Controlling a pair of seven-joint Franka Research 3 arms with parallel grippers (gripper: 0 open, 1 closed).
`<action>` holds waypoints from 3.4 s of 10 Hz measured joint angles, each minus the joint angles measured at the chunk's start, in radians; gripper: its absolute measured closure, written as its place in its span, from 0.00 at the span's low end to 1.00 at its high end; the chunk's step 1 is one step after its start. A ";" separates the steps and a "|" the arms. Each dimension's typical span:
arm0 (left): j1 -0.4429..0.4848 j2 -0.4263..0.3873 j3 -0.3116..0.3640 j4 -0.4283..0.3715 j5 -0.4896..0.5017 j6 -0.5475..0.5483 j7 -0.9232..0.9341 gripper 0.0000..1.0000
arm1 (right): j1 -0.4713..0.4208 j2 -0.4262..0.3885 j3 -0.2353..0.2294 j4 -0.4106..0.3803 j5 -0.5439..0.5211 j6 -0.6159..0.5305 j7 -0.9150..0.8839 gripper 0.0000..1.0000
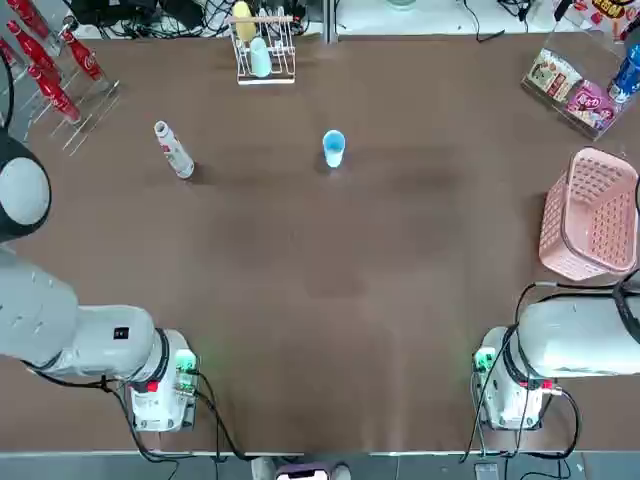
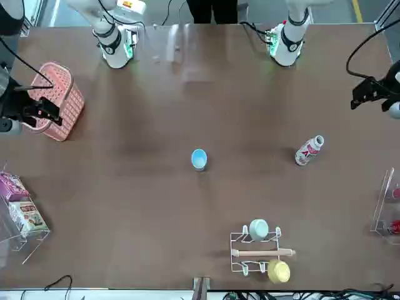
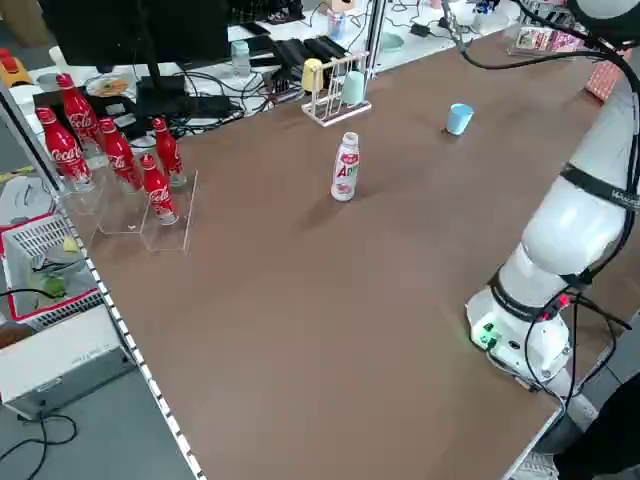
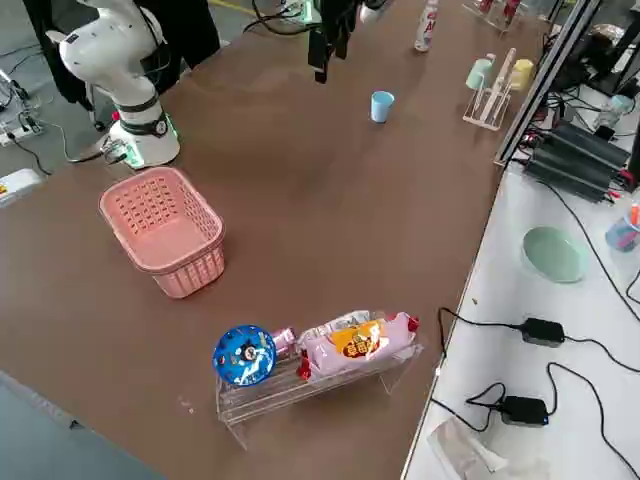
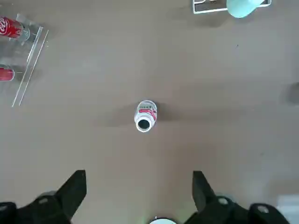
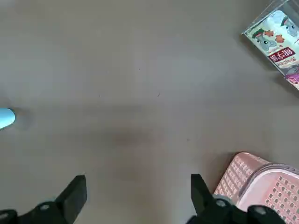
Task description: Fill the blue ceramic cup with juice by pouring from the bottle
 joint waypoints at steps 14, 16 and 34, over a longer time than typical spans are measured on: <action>0.061 0.036 0.005 0.003 -0.004 0.058 0.413 0.00 | 0.012 0.000 0.010 -0.003 0.073 0.025 -0.198 0.01; 0.114 0.045 0.006 0.002 -0.055 0.069 0.574 0.00 | 0.011 0.001 0.006 -0.011 0.158 0.068 -0.409 0.01; 0.637 0.527 0.006 -0.032 -0.744 -0.181 2.000 0.02 | 0.350 0.526 0.022 -0.321 1.368 0.834 -2.034 0.00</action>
